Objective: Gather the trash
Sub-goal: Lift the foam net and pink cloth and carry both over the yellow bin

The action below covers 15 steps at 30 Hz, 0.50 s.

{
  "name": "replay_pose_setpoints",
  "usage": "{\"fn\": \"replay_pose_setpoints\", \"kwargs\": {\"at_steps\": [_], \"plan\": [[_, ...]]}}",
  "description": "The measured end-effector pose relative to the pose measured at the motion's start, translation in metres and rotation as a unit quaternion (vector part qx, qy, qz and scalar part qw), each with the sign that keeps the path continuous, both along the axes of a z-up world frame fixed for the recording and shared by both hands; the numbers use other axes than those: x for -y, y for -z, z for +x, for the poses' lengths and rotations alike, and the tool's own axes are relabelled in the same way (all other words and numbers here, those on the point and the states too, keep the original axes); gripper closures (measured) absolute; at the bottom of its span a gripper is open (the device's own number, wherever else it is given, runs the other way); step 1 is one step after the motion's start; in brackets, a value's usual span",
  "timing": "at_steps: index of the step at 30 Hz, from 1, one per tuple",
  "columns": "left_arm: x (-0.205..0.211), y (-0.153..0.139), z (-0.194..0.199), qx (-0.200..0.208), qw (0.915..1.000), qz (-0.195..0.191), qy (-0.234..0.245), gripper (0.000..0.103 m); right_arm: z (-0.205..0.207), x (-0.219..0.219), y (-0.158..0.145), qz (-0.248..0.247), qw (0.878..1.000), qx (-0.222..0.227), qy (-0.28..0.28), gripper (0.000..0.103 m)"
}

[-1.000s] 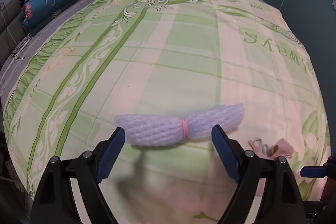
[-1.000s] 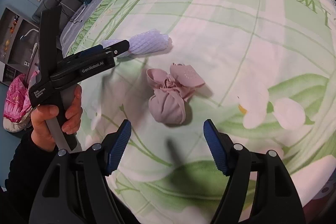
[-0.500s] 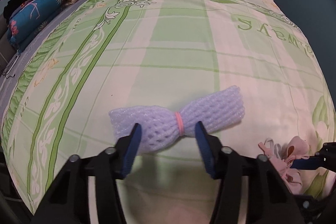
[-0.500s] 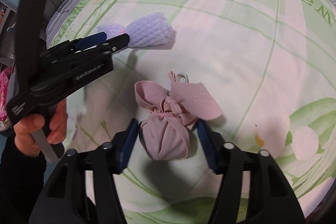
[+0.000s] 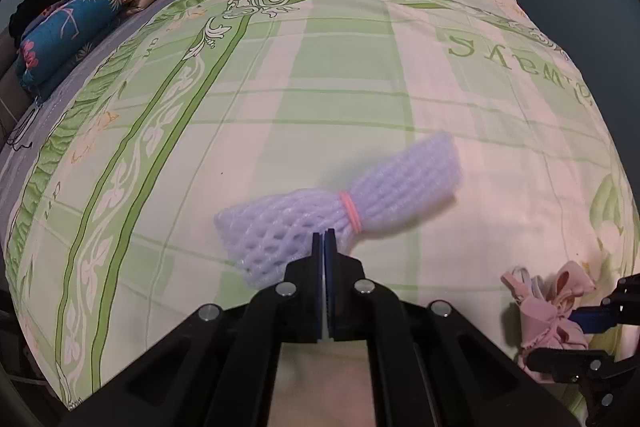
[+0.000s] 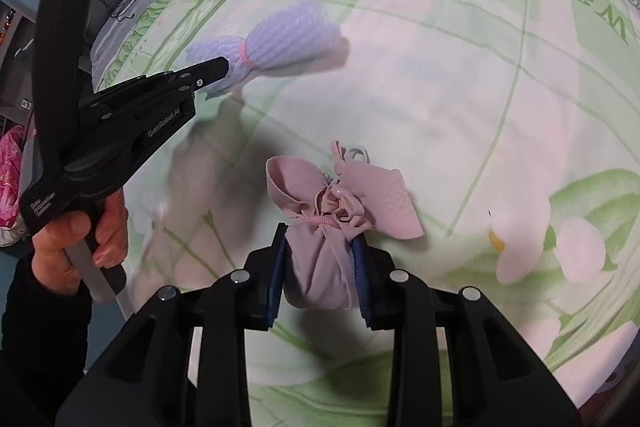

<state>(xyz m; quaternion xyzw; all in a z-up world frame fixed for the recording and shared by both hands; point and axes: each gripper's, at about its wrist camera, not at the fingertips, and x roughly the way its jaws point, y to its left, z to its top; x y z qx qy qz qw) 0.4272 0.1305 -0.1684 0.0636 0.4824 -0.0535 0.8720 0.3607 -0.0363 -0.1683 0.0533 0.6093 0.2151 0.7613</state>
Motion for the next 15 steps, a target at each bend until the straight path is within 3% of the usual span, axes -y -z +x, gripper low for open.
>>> {"fn": "replay_pose_setpoints", "kwargs": {"at_steps": [15], "plan": [[-0.019,-0.054,-0.062,0.026,0.9966,-0.071,-0.033,0.103,-0.048,0.027,-0.047,0.039,0.999,0.029,0.0,0.074]]}}
